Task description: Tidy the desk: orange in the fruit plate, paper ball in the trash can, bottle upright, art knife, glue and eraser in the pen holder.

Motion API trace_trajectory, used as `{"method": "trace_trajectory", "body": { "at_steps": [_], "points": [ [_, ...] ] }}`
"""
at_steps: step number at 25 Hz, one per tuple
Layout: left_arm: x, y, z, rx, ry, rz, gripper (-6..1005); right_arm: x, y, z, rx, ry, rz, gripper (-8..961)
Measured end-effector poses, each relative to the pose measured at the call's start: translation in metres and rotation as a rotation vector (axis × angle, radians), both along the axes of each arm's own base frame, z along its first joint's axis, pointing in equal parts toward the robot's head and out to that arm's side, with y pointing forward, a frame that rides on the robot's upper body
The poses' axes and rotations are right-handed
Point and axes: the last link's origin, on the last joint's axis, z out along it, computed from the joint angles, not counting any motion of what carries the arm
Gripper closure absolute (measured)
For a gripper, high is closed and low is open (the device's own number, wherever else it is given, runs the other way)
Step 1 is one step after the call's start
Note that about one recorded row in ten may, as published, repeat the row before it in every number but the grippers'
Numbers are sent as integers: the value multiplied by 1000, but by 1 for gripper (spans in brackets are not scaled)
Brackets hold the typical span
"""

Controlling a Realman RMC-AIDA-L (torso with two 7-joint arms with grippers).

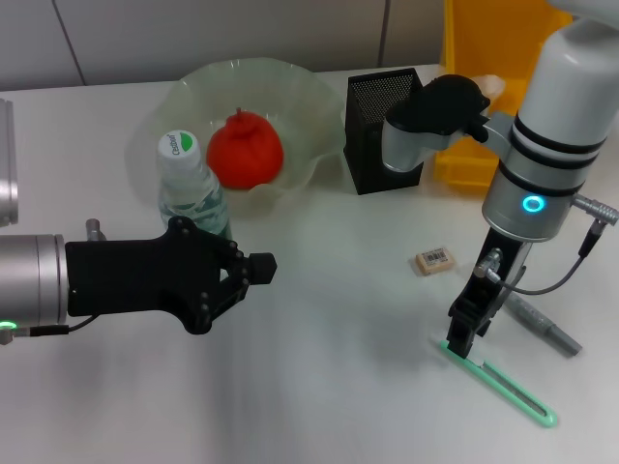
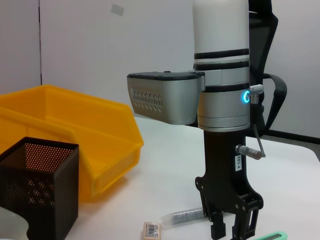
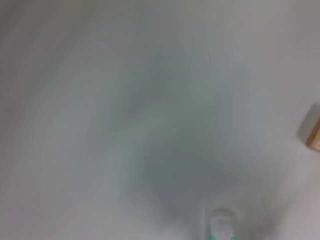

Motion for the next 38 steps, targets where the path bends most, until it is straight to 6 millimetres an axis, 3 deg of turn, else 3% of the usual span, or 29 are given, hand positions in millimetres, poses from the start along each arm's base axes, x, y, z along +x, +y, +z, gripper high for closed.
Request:
{"method": "trace_trajectory", "body": {
  "at_steps": [38],
  "points": [
    [-1,1,-2,-2,0,3,995,2,-4,-7,-31,-2,13,628]
  ]
}}
